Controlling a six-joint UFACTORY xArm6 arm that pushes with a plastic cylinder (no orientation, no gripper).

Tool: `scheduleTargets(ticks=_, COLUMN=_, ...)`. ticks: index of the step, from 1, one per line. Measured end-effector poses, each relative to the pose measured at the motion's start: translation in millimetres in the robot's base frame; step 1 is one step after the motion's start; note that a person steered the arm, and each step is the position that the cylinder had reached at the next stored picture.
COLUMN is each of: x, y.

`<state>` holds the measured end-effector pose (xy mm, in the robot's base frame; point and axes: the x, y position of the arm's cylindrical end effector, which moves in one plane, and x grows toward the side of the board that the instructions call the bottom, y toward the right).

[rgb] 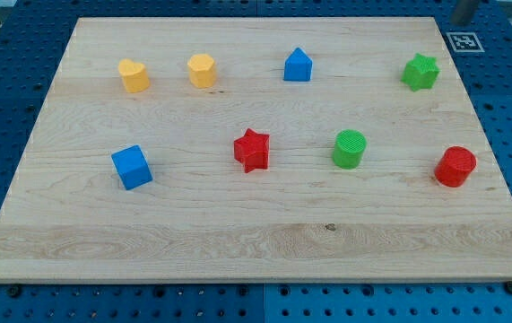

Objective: Slightly move down the blue triangle

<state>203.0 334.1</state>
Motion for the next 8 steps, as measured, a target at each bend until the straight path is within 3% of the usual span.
scheduleTargets(ticks=2, x=9.0, y=3.1)
scheduleTargets(ticks=3, x=63.2, y=-28.6)
scheduleTargets(ticks=6, x=72.9, y=-273.8)
scheduleTargets(ticks=8, x=134.8, y=-311.3)
